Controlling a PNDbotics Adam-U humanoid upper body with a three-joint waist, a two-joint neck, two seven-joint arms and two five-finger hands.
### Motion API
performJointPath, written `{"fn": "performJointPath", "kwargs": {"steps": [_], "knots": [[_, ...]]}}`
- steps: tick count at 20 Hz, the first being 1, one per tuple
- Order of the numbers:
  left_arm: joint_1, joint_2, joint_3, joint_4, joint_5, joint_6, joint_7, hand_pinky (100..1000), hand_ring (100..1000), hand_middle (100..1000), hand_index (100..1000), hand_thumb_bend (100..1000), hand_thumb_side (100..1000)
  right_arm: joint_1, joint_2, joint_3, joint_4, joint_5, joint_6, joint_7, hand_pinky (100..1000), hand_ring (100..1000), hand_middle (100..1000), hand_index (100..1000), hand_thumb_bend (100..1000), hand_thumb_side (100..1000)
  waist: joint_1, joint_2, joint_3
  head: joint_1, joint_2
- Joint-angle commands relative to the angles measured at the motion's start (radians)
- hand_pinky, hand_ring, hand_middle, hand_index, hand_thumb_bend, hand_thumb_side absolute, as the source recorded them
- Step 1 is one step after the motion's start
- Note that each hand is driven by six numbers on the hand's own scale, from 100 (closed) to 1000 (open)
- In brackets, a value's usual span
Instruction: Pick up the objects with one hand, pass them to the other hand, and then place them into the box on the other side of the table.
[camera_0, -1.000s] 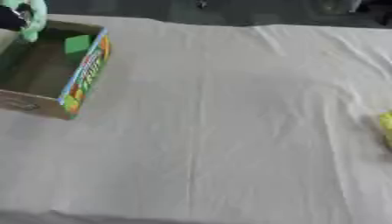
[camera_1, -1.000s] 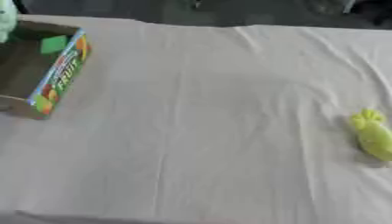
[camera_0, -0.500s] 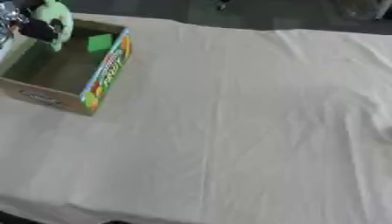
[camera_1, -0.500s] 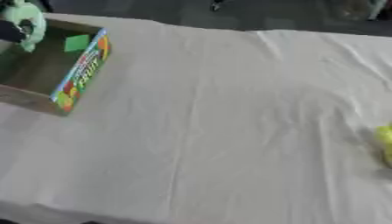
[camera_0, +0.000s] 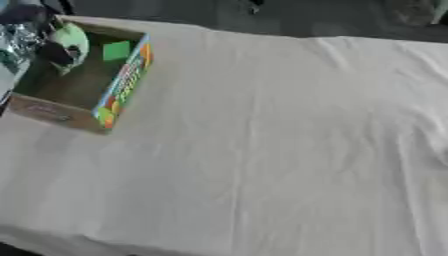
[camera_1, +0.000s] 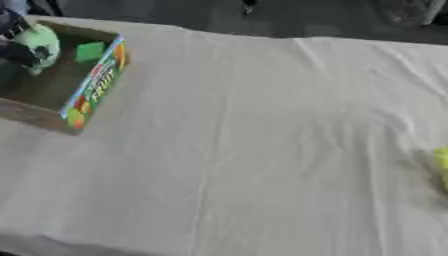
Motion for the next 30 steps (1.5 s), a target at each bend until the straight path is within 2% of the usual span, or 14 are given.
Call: {"fn": "performJointPath", "kwargs": {"steps": [1, 2, 3, 5, 10, 13, 14, 16, 17, 19, 21, 23, 27, 30], "knots": [[-0.017, 0.016, 0.018, 0.004, -0.028, -0.014, -0.023, 863, 831, 748, 840, 466, 233, 0.003, -0.017, -0.018, -0.010, 0.015, 0.324, -0.333, 811, 699, 781, 861, 100, 534, 0.002, -0.013, -0.001, 0.006, -0.006], [-0.016, 0.017, 0.019, 0.003, -0.035, -0.017, -0.028, 864, 833, 752, 848, 472, 265, 0.006, -0.015, -0.018, -0.010, 0.017, 0.325, -0.333, 811, 699, 781, 862, 100, 534, 0.003, -0.013, 0.000, 0.007, -0.007], [-0.016, 0.018, 0.021, 0.002, -0.043, -0.020, -0.031, 870, 839, 774, 896, 528, 467, 0.008, -0.013, -0.018, -0.010, 0.018, 0.326, -0.333, 811, 698, 781, 862, 100, 534, 0.003, -0.013, 0.000, 0.007, -0.006], [-0.015, 0.019, 0.026, -0.002, -0.051, -0.024, -0.035, 875, 843, 783, 922, 594, 553, 0.010, -0.011, -0.019, -0.010, 0.021, 0.325, -0.333, 811, 699, 781, 862, 100, 534, 0.005, -0.014, 0.000, 0.005, -0.002], [-0.015, 0.027, 0.033, -0.025, -0.052, -0.030, -0.043, 874, 842, 782, 923, 666, 617, 0.017, -0.010, -0.016, -0.010, 0.028, 0.326, -0.333, 811, 700, 782, 863, 100, 534, 0.007, -0.016, 0.004, -0.004, 0.006], [-0.014, 0.032, 0.037, -0.040, -0.045, -0.027, -0.045, 874, 841, 781, 922, 651, 632, 0.023, -0.007, -0.015, -0.010, 0.032, 0.325, -0.333, 812, 701, 782, 863, 100, 533, 0.008, -0.018, 0.006, -0.011, 0.007], [-0.013, 0.033, 0.039, -0.048, -0.040, -0.024, -0.045, 874, 839, 778, 915, 609, 642, 0.025, -0.006, -0.015, -0.010, 0.034, 0.325, -0.333, 812, 701, 782, 863, 100, 533, 0.007, -0.019, 0.007, -0.014, 0.006], [-0.010, 0.037, 0.053, -0.081, -0.015, -0.012, -0.031, 872, 832, 763, 881, 397, 605, 0.032, -0.002, -0.014, -0.010, 0.038, 0.323, -0.333, 812, 702, 783, 863, 100, 532, 0.005, -0.020, 0.007, -0.030, 0.007], [-0.005, 0.041, 0.063, -0.112, 0.011, 0.001, -0.012, 873, 823, 746, 862, 232, 607, 0.036, 0.001, -0.014, -0.010, 0.041, 0.321, -0.333, 813, 703, 783, 862, 100, 531, 0.003, -0.020, 0.008, -0.044, 0.008], [0.016, 0.054, 0.084, -0.204, 0.101, 0.039, 0.055, 874, 812, 722, 846, 100, 624, 0.050, 0.006, -0.014, -0.010, 0.050, 0.317, -0.333, 814, 707, 785, 863, 100, 528, -0.001, -0.020, 0.007, -0.083, 0.011], [0.044, 0.065, 0.108, -0.330, 0.246, 0.066, 0.147, 861, 800, 717, 842, 100, 691, 0.070, 0.007, -0.016, -0.010, 0.054, 0.319, -0.333, 815, 710, 786, 863, 100, 499, -0.007, -0.023, 0.004, -0.115, 0.013], [0.081, 0.079, 0.124, -0.453, 0.407, 0.083, 0.254, 853, 792, 726, 845, 100, 684, 0.089, 0.007, -0.017, -0.010, 0.052, 0.318, -0.333, 816, 711, 786, 863, 100, 477, -0.011, -0.024, 0.001, -0.136, 0.016], [0.150, 0.093, 0.126, -0.652, 0.671, 0.048, 0.440, 848, 817, 758, 867, 100, 713, 0.133, 0.009, -0.011, -0.010, 0.003, 0.303, -0.333, 817, 715, 789, 866, 100, 492, -0.017, -0.027, -0.005, -0.183, 0.029], [0.195, 0.081, 0.127, -0.751, 0.806, -0.001, 0.534, 852, 820, 757, 867, 100, 730, 0.170, 0.020, -0.002, -0.010, -0.038, 0.286, -0.333, 821, 727, 798, 866, 100, 453, -0.021, -0.026, -0.011, -0.212, 0.030]]}}
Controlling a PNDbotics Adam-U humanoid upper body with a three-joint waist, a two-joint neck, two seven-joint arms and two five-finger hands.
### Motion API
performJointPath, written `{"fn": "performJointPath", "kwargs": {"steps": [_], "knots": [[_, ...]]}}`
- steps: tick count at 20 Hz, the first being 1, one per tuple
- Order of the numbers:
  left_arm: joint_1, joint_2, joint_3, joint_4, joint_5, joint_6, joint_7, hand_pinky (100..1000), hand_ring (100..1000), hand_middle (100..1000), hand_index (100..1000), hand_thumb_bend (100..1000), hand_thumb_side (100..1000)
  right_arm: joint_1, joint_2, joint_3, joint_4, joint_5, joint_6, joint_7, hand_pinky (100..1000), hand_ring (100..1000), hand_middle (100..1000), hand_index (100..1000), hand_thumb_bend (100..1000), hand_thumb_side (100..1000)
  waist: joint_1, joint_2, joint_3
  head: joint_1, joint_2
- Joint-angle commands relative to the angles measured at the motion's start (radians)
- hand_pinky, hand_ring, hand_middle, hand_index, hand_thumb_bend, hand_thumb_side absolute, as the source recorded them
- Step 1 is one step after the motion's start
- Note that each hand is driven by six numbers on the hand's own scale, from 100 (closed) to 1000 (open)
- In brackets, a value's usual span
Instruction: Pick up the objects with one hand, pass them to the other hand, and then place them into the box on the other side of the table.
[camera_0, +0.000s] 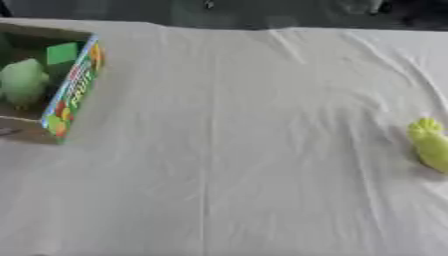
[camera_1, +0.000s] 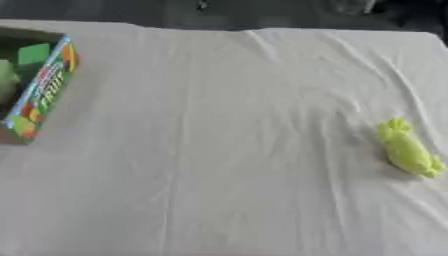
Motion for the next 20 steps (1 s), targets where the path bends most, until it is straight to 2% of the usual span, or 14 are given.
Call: {"fn": "performJointPath", "kwargs": {"steps": [1, 3, 5, 9, 15, 20], "knots": [[0.021, 0.018, 0.020, -0.116, 0.137, -0.054, 0.100, 855, 821, 756, 866, 100, 734, 0.028, -0.009, 0.003, -0.010, -0.035, 0.297, -0.317, 822, 729, 799, 866, 100, 450, -0.003, -0.018, -0.004, -0.033, 0.003], [0.048, 0.001, 0.028, -0.157, 0.191, -0.091, 0.146, 856, 821, 756, 865, 100, 734, 0.056, 0.005, 0.015, -0.010, -0.044, 0.284, -0.317, 823, 731, 801, 866, 100, 439, -0.004, -0.016, -0.006, -0.051, 0.000], [0.074, -0.018, 0.034, -0.188, 0.224, -0.126, 0.175, 859, 824, 757, 865, 100, 740, 0.091, 0.026, 0.035, -0.010, -0.046, 0.270, -0.317, 828, 742, 808, 869, 100, 391, -0.005, -0.014, -0.006, -0.070, -0.005], [0.124, -0.059, 0.047, -0.221, 0.264, -0.160, 0.213, 860, 823, 755, 860, 100, 752, 0.178, 0.089, 0.109, -0.010, -0.013, 0.254, -0.317, 838, 769, 826, 873, 100, 218, -0.006, -0.007, -0.008, -0.089, -0.019], [0.163, -0.090, 0.047, -0.240, 0.280, -0.166, 0.227, 861, 821, 754, 857, 100, 768, 0.334, 0.238, 0.332, -0.010, 0.110, 0.317, -0.317, 850, 807, 847, 873, 100, 175, 0.002, 0.004, 0.000, -0.098, -0.034], [0.178, -0.094, 0.046, -0.247, 0.281, -0.163, 0.231, 862, 822, 754, 856, 100, 778, 0.426, 0.333, 0.509, -0.010, 0.213, 0.353, -0.317, 856, 829, 864, 878, 100, 262, 0.009, 0.010, -0.001, -0.095, -0.031]]}}
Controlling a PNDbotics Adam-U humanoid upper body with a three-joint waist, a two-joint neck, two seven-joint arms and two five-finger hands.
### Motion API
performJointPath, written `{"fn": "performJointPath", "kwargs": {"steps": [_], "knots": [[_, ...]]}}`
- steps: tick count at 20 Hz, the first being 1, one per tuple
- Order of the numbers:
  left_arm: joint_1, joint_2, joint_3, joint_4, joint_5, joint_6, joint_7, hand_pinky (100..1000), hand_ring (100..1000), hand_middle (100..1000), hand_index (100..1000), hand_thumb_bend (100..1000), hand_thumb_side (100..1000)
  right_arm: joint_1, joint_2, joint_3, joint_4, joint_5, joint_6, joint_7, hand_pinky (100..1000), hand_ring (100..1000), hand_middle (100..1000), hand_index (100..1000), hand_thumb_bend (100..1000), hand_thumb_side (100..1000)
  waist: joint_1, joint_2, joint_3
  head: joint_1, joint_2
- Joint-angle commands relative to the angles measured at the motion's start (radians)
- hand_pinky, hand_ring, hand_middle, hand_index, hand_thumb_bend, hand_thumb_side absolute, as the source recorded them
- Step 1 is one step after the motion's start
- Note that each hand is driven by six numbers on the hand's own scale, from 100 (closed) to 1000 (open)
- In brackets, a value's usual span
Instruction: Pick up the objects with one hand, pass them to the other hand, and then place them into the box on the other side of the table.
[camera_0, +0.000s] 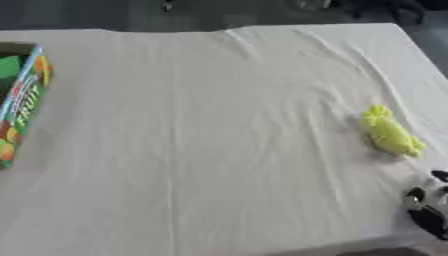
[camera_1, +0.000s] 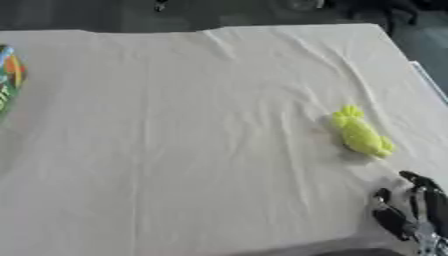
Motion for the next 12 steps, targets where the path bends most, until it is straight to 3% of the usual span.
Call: {"fn": "performJointPath", "kwargs": {"steps": [1, 6, 10, 12], "knots": [[-0.005, 0.014, 0.014, -0.017, 0.002, 0.001, 0.006, 862, 822, 754, 856, 100, 778, 0.049, 0.062, 0.138, 0.011, 0.041, 0.355, -0.318, 857, 830, 866, 879, 100, 265, 0.014, -0.004, 0.000, -0.002, -0.009], [-0.004, 0.013, 0.009, -0.015, -0.002, 0.004, 0.005, 863, 823, 755, 855, 100, 781, 0.070, 0.084, 0.232, 0.011, 0.068, 0.348, -0.318, 858, 832, 868, 883, 100, 341, 0.019, -0.004, -0.001, -0.010, -0.008], [-0.002, 0.008, 0.006, -0.014, -0.004, 0.007, 0.006, 864, 823, 756, 855, 100, 784, 0.046, 0.076, 0.238, 0.011, 0.073, 0.339, -0.318, 855, 823, 863, 881, 100, 321, 0.019, -0.004, 0.000, -0.037, -0.019], [-0.003, 0.009, 0.005, -0.014, -0.005, 0.007, 0.007, 864, 823, 756, 856, 102, 783, 0.034, 0.072, 0.216, 0.011, 0.080, 0.338, -0.318, 854, 816, 860, 881, 100, 289, 0.018, -0.005, 0.000, -0.028, -0.011]]}}
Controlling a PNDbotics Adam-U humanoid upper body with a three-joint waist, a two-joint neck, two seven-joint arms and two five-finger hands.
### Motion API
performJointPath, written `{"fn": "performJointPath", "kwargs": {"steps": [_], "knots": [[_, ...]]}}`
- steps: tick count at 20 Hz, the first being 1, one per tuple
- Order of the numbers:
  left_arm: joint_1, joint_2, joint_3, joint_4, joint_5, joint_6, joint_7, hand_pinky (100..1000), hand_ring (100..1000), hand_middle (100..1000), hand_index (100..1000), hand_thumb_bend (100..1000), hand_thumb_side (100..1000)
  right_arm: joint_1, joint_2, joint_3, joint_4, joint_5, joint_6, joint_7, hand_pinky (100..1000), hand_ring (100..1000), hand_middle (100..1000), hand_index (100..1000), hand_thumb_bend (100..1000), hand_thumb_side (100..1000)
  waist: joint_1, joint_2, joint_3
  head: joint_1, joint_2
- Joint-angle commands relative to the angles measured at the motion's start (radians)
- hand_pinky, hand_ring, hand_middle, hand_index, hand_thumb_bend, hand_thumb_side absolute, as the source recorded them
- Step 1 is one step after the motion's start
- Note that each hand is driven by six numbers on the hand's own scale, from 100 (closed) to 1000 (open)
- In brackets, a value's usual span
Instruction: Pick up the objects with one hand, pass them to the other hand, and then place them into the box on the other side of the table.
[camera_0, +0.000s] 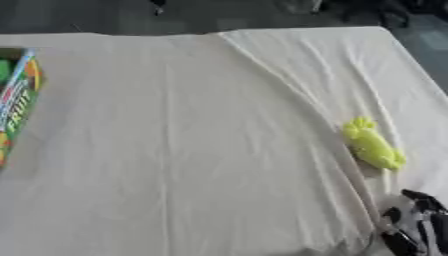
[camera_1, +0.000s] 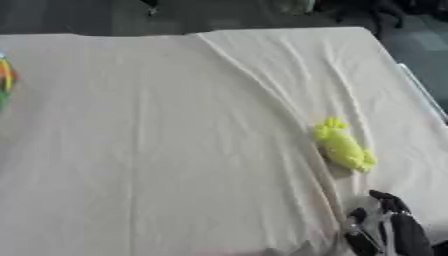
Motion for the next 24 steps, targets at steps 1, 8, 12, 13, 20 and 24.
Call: {"fn": "performJointPath", "kwargs": {"steps": [1, 8, 12, 13, 20, 24], "knots": [[-0.010, 0.010, 0.006, -0.014, -0.006, 0.000, 0.002, 864, 823, 756, 855, 102, 781, -0.003, 0.036, 0.080, 0.040, -0.029, 0.342, -0.314, 852, 809, 858, 881, 100, 270, 0.017, -0.004, 0.007, 0.003, -0.002], [-0.004, 0.018, 0.010, -0.016, -0.014, -0.007, 0.005, 864, 823, 756, 853, 104, 772, -0.072, -0.054, -0.157, 0.040, -0.069, 0.312, -0.314, 845, 784, 849, 877, 100, 211, 0.009, -0.020, 0.006, 0.017, 0.005], [0.005, 0.022, 0.011, -0.015, -0.017, -0.011, 0.008, 864, 823, 756, 853, 102, 770, -0.082, -0.133, -0.287, 0.040, -0.133, 0.302, -0.314, 843, 780, 846, 874, 100, 161, 0.004, -0.029, 0.002, 0.012, 0.006], [0.007, 0.024, 0.012, -0.016, -0.018, -0.011, 0.009, 864, 823, 757, 853, 102, 769, -0.081, -0.148, -0.314, 0.040, -0.148, 0.304, -0.314, 841, 779, 845, 873, 100, 143, 0.002, -0.030, 0.002, 0.013, 0.006], [0.024, 0.026, 0.014, -0.017, -0.020, -0.016, 0.015, 864, 822, 755, 853, 110, 767, -0.038, -0.235, -0.433, 0.040, -0.263, 0.312, -0.314, 837, 771, 837, 872, 100, 132, -0.009, -0.043, -0.006, 0.004, 0.011], [0.030, 0.024, 0.013, -0.015, -0.023, -0.018, 0.014, 864, 822, 755, 853, 113, 765, -0.027, -0.284, -0.461, 0.040, -0.323, 0.318, -0.314, 835, 769, 835, 872, 100, 131, -0.013, -0.055, -0.011, -0.001, 0.021]]}}
